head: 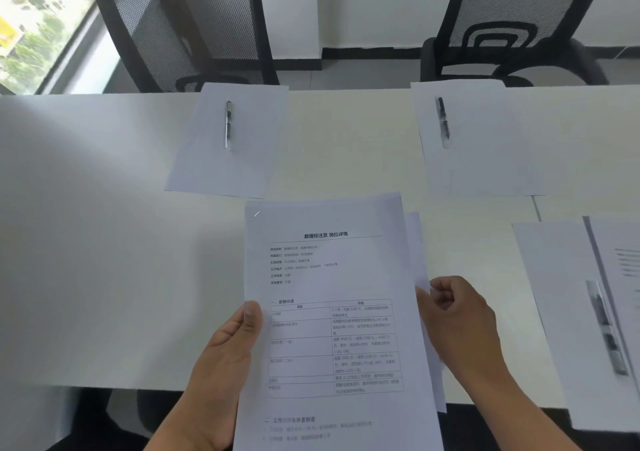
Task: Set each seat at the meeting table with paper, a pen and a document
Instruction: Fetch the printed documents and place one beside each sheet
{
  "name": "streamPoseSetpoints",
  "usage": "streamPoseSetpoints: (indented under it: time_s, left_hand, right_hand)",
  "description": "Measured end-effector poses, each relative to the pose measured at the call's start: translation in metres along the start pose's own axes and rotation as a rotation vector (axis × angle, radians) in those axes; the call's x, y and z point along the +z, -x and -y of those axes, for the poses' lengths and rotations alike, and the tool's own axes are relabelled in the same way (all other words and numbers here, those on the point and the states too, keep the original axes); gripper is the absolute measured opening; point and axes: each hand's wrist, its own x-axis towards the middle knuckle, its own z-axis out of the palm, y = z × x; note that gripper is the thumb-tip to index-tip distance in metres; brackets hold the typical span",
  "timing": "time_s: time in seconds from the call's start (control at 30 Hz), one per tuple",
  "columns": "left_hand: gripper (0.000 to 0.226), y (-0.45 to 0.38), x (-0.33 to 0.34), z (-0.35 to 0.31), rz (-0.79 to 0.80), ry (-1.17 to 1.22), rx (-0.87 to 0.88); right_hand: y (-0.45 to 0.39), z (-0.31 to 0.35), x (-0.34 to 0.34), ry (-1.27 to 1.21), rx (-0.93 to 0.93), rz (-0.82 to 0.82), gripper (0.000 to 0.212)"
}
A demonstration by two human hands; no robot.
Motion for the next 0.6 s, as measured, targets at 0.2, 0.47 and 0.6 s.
streamPoseSetpoints:
  time_s: [0.2,0.47,0.6]
  left_hand:
    - [0.037,0.008,0.013,-0.006,0.015,-0.022,0.006]
    - [0.026,0.041,0.055,-0.029,0.066,-0.181,0.192]
    - [0.028,0.071,0.086,-0.043,0.172,-0.270,0.294]
  right_hand:
    - [0.018,0.019,-0.032,-0.255,-0.021,0.017,0.029]
    - [0.070,0.067,-0.100,-0.713,0.080,0.423,0.032]
    - [0.089,0.079,-0.139,-0.704,0.059,0.269,0.019]
